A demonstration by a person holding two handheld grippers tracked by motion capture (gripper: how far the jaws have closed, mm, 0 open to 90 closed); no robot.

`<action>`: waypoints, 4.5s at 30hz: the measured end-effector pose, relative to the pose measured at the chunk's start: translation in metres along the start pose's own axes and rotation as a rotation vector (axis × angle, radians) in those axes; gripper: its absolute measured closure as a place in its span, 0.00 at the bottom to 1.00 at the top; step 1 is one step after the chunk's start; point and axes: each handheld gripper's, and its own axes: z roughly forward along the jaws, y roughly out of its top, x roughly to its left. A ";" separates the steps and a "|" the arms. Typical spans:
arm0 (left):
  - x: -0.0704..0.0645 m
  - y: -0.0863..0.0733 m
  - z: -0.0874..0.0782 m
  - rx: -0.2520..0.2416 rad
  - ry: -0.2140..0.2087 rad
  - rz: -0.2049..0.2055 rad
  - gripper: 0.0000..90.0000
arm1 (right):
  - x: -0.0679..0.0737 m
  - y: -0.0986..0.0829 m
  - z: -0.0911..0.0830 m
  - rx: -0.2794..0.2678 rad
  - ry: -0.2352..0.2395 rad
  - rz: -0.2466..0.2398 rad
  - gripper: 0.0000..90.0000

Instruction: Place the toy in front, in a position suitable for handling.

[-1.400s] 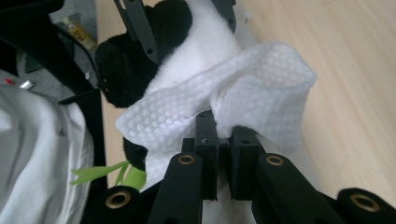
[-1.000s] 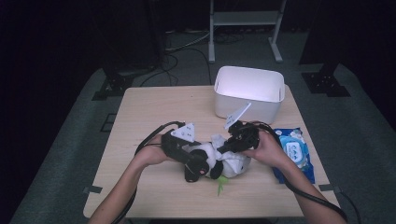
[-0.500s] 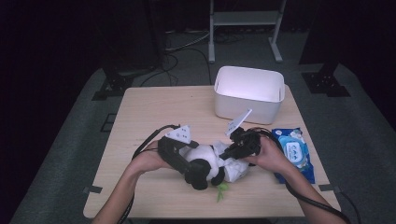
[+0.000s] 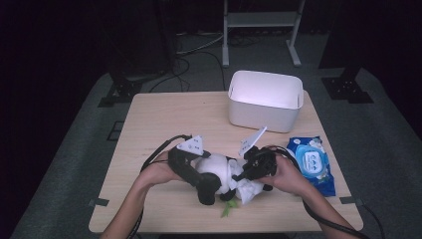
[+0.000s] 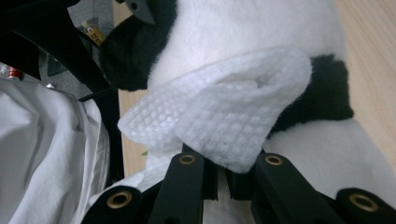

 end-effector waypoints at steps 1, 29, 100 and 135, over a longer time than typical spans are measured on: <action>0.000 0.000 -0.001 -0.004 0.001 -0.006 0.20 | 0.001 -0.001 0.001 0.002 0.007 -0.001 0.94; 0.001 -0.016 0.011 0.012 0.078 0.025 0.19 | 0.004 0.004 0.028 0.037 -0.069 -0.051 0.95; -0.011 -0.034 -0.003 -0.027 0.027 0.021 0.17 | -0.002 -0.041 -0.048 0.013 -0.178 0.031 0.93; -0.010 -0.037 -0.002 -0.084 0.017 0.019 0.17 | 0.026 0.054 0.013 0.025 -0.028 -0.155 0.93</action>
